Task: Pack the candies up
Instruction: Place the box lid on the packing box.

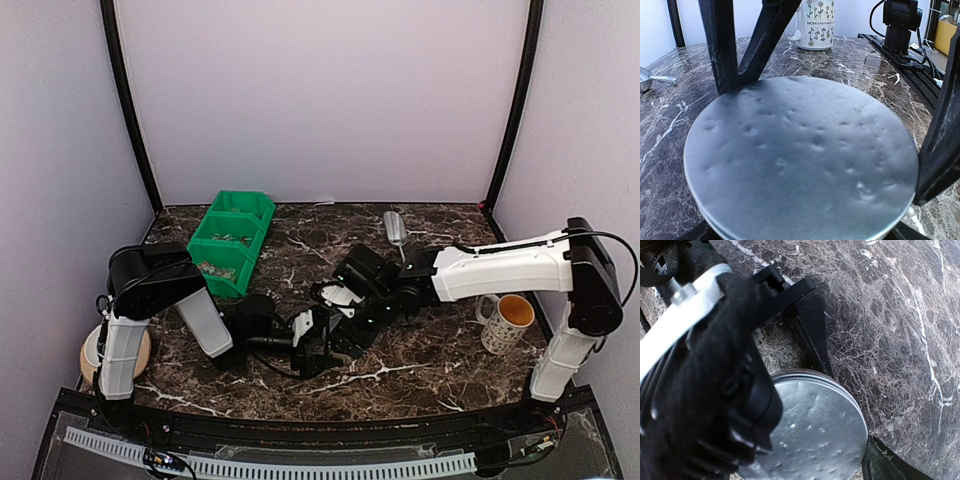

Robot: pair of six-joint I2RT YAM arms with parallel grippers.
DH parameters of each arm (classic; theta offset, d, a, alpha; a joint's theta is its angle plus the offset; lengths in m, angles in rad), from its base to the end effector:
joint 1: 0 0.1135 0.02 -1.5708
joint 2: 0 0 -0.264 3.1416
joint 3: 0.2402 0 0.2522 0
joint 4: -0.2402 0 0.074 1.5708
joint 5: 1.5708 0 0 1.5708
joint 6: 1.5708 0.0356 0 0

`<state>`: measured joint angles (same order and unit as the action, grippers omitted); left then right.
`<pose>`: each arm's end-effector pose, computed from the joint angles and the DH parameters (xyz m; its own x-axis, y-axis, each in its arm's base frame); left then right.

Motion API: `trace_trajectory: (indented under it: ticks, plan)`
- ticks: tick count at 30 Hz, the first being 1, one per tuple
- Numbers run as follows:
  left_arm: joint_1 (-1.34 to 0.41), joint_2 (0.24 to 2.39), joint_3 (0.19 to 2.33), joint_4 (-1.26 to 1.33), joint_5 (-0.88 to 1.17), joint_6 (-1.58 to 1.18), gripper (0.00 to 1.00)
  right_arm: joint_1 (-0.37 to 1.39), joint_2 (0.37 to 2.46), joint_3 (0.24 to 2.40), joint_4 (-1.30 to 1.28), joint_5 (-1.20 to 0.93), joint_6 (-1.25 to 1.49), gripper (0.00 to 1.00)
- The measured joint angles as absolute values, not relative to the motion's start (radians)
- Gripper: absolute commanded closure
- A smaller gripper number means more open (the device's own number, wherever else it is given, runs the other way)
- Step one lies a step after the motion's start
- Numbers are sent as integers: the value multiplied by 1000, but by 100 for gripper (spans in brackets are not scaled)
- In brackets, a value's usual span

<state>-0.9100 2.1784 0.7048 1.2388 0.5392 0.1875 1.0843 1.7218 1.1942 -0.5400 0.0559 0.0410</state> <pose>0.2040 -0.2922 0.0679 0.0431 0.2051 -0.9778 0.9933 0.0959 0.0639 0.1675 0.3123 0.2070 -0.4449 -0.7536 -0.4838 -0.8525 0.5220 -0.0291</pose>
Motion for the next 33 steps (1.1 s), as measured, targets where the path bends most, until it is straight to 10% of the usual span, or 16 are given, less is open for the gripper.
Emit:
trace_trajectory:
  ticks: [33]
  plan:
    - [-930,2179,703,1241,518,186,21,1071,1715,1145,-492,23,54,12]
